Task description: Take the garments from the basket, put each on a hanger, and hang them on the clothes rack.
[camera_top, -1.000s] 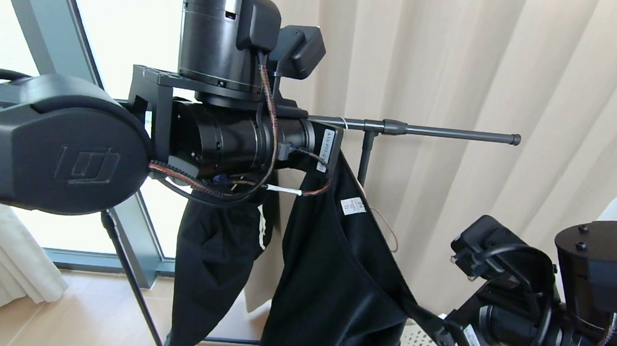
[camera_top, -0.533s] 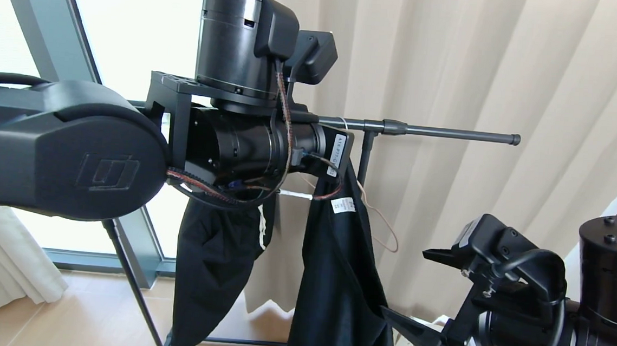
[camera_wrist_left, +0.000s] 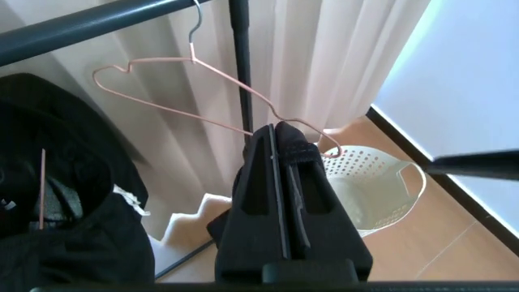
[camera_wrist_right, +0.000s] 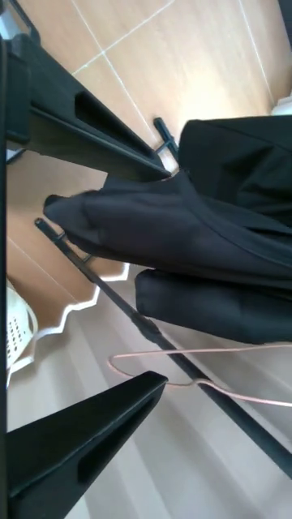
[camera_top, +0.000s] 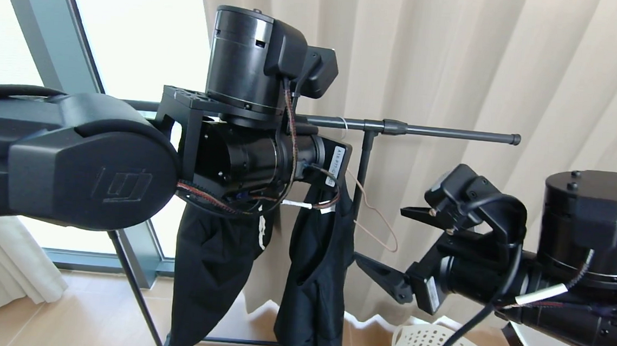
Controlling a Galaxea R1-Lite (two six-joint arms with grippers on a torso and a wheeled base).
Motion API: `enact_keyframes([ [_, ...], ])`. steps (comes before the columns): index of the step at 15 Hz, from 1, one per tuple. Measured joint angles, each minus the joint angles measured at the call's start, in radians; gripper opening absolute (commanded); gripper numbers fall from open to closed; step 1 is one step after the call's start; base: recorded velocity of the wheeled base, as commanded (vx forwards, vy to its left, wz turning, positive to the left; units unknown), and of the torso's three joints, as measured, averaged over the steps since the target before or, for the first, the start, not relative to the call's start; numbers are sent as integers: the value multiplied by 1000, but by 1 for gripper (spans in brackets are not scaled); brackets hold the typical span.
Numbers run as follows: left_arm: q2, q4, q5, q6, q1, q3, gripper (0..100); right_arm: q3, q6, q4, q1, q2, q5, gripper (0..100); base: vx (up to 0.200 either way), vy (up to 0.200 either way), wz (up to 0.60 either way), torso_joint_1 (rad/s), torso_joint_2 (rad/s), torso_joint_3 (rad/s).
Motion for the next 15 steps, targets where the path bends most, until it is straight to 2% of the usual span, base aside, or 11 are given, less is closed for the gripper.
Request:
enact_keyframes([
  [1, 0, 0, 15, 2, 0, 1, 0, -29, 0, 0, 8, 23, -10, 100, 0, 0, 0, 0, 0, 0],
  [4, 2, 0, 84, 24, -5, 3, 0, -126, 9, -1, 44, 86, -115, 100, 0, 0, 0, 0, 0, 0],
  [7, 18, -3, 160, 31, -18, 0, 0, -184, 53, -20, 79, 147, -193, 100, 0, 0, 0, 0, 0, 0],
  [10, 31, -2, 170, 38, -33, -14, 0, -208, 56, -78, 98, 207, -285, 100, 0, 0, 0, 0, 0, 0],
  [15, 36, -3, 177, 47, -40, -28, 0, -180, 57, -108, 44, 255, -314, 100, 0, 0, 0, 0, 0, 0],
])
